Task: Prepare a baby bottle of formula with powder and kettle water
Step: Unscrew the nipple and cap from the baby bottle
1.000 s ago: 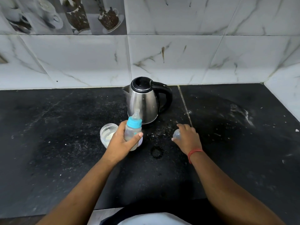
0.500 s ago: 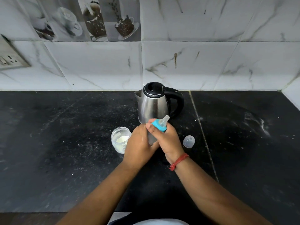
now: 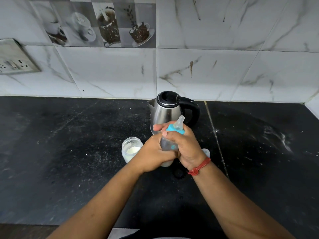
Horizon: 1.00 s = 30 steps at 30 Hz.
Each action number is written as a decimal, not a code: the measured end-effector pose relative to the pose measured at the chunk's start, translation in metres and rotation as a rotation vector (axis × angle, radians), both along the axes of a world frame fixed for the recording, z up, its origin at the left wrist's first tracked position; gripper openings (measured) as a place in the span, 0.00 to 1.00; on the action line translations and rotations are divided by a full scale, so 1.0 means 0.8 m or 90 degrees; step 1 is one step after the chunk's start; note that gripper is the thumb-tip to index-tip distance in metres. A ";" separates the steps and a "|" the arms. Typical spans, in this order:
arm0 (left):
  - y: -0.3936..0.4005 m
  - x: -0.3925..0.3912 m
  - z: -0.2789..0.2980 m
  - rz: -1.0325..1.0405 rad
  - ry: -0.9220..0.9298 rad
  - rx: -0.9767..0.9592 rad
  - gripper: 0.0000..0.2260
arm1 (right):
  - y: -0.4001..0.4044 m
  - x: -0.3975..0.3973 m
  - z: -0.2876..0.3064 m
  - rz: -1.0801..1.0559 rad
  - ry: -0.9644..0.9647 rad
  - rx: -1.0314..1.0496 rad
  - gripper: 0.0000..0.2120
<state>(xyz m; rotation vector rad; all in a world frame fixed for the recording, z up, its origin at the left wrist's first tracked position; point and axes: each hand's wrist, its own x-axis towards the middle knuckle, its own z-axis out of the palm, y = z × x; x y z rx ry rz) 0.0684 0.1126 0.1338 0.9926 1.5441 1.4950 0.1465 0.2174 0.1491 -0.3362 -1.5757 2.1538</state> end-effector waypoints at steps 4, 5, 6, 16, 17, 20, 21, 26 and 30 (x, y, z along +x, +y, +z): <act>-0.012 -0.011 0.010 -0.225 -0.243 0.067 0.08 | 0.019 0.003 0.021 0.260 0.066 -0.001 0.07; -0.011 -0.010 0.012 -0.251 -0.270 0.077 0.08 | 0.024 0.003 0.026 0.291 0.059 0.011 0.08; -0.009 -0.008 0.013 -0.249 -0.282 0.083 0.08 | 0.029 0.003 0.029 0.292 0.040 0.029 0.10; 0.008 -0.004 0.006 0.157 0.187 -0.051 0.13 | 0.006 -0.002 0.013 -0.055 -0.159 0.085 0.19; 0.007 -0.003 0.005 0.145 0.180 -0.048 0.12 | 0.002 -0.003 0.014 -0.070 -0.156 0.080 0.15; 0.001 -0.006 0.007 0.022 -0.032 -0.008 0.09 | 0.004 0.000 0.018 -0.029 -0.138 0.064 0.15; -0.002 -0.006 0.009 -0.055 -0.142 0.026 0.09 | 0.007 0.003 0.021 0.040 -0.126 0.051 0.17; -0.010 -0.002 0.017 -0.249 -0.373 0.102 0.12 | 0.023 0.012 0.027 0.251 -0.052 0.032 0.25; -0.006 -0.004 0.015 -0.055 -0.228 0.023 0.15 | 0.033 0.011 0.022 0.092 -0.054 0.056 0.27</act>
